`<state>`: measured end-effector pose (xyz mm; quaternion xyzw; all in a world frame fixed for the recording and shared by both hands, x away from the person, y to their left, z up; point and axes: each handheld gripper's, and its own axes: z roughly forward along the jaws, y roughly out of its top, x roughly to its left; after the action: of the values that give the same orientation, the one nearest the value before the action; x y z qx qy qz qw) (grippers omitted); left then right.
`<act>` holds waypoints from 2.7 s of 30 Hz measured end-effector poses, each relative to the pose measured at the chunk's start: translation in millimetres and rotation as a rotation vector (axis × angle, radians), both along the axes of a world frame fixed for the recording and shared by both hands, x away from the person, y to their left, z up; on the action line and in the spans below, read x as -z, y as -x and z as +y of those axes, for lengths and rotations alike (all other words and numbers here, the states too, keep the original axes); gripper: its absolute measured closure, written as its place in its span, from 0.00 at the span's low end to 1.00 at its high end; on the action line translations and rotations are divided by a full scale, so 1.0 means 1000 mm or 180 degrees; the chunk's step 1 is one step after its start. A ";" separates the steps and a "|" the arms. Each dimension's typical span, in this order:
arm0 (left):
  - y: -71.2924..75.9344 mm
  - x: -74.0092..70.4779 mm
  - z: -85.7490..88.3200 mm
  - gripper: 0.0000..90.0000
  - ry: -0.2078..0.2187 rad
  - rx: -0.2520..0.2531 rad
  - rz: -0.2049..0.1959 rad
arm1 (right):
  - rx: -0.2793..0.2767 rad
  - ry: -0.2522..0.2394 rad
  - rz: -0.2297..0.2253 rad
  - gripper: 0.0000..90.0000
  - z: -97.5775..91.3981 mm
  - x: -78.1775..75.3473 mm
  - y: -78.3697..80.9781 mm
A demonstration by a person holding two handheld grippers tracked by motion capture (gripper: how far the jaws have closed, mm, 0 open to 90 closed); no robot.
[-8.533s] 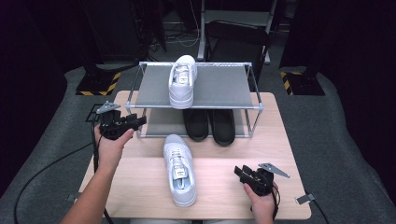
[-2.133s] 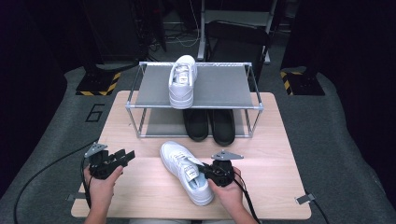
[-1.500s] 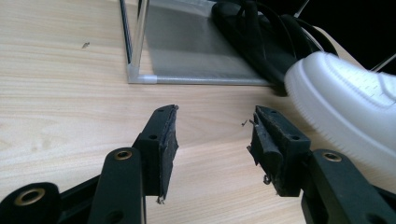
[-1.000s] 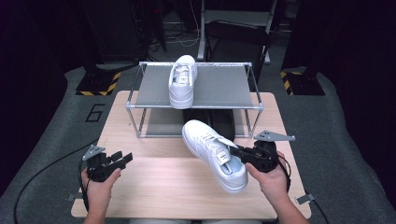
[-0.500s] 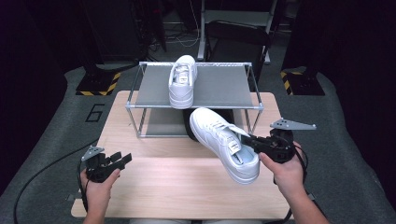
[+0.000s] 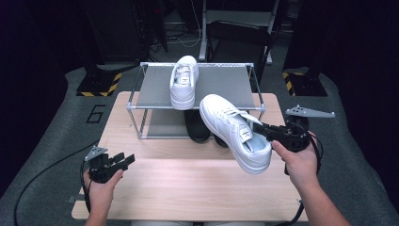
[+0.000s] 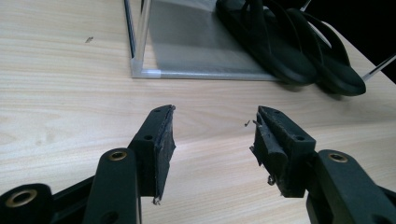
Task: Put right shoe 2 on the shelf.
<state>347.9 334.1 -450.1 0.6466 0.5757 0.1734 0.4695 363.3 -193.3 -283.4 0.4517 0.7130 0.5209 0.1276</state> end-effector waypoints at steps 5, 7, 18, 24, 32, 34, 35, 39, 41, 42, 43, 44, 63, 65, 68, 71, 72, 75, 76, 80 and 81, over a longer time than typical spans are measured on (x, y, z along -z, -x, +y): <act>-0.001 0.001 -0.001 0.52 -0.0008 0.0018 -0.0009 | 0.0072 -0.0024 0.0009 0.92 -0.002 -0.005 -0.012; -0.001 0.001 0.001 0.52 -0.0036 0.0034 -0.0019 | 0.0107 -0.0052 0.0016 0.92 -0.002 -0.007 -0.018; 0.000 0.001 0.008 0.52 -0.0023 0.0007 -0.0015 | 0.0304 0.0001 0.0054 0.92 0.007 -0.013 -0.057; 0.000 0.001 0.007 0.52 0.0030 -0.0026 -0.0031 | 0.0424 0.0035 0.0044 0.92 0.018 -0.016 -0.086; 0.001 0.000 0.008 0.52 0.0044 -0.0020 -0.0033 | 0.0645 0.0151 0.0064 0.92 0.042 -0.015 -0.130; 0.001 0.001 0.010 0.52 -0.0019 0.0035 -0.0014 | 0.0684 0.0171 0.0073 0.92 0.047 -0.015 -0.140; 0.001 0.001 0.010 0.52 -0.0008 0.0029 -0.0012 | 0.0696 0.0180 0.0068 0.91 0.050 -0.014 -0.144; 0.001 0.001 0.011 0.52 0.0007 0.0033 0.0010 | 0.0781 0.0155 0.0081 0.92 0.055 -0.014 -0.161; 0.000 0.001 0.012 0.52 0.0009 0.0027 -0.0017 | 0.0845 0.0125 0.0093 0.91 0.057 -0.014 -0.169; 0.000 0.001 0.012 0.53 0.0003 0.0046 0.0007 | 0.0873 0.0131 0.0100 0.91 0.057 -0.014 -0.173; 0.000 0.001 0.011 0.52 0.0006 0.0031 0.0000 | 0.0907 0.0119 0.0119 0.91 0.058 -0.013 -0.177; 0.000 0.001 0.011 0.52 0.0001 0.0039 -0.0004 | 0.0936 0.0111 0.0126 0.91 0.058 -0.012 -0.180; 0.001 0.003 0.013 0.53 0.0009 0.0036 -0.0017 | 0.1206 0.0016 0.0233 0.85 0.062 0.011 -0.211; 0.002 0.003 0.012 0.53 0.0020 0.0034 0.0006 | 0.1179 0.0028 0.0201 0.81 0.062 0.011 -0.209; 0.002 0.004 0.011 0.53 0.0013 0.0044 0.0001 | 0.1188 -0.0022 0.0109 0.72 0.063 0.009 -0.204; 0.002 0.004 0.011 0.53 0.0007 0.0037 -0.0010 | 0.1135 0.0012 -0.0041 0.68 0.063 0.001 -0.195; 0.003 0.004 0.011 0.52 0.0016 0.0039 0.0017 | 0.1114 0.0060 -0.0108 0.68 0.064 -0.002 -0.191; 0.003 0.004 0.011 0.53 0.0012 0.0035 0.0013 | 0.1044 0.0177 -0.0264 0.66 0.065 -0.010 -0.177; 0.003 0.005 0.011 0.53 0.0015 0.0019 0.0011 | 0.1016 0.0207 -0.0310 0.66 0.064 -0.012 -0.172; 0.004 0.005 0.010 0.53 -0.0004 0.0043 0.0015 | 0.0939 0.0098 -0.0401 0.64 0.058 -0.016 -0.152; 0.004 0.005 0.009 0.53 0.0002 0.0020 -0.0010 | 0.0912 0.0048 -0.0406 0.64 0.056 -0.016 -0.147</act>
<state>344.0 342.8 -455.3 0.6480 0.5729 0.1727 0.4713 510.1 -137.0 -267.1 0.5138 0.6356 0.5197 0.2489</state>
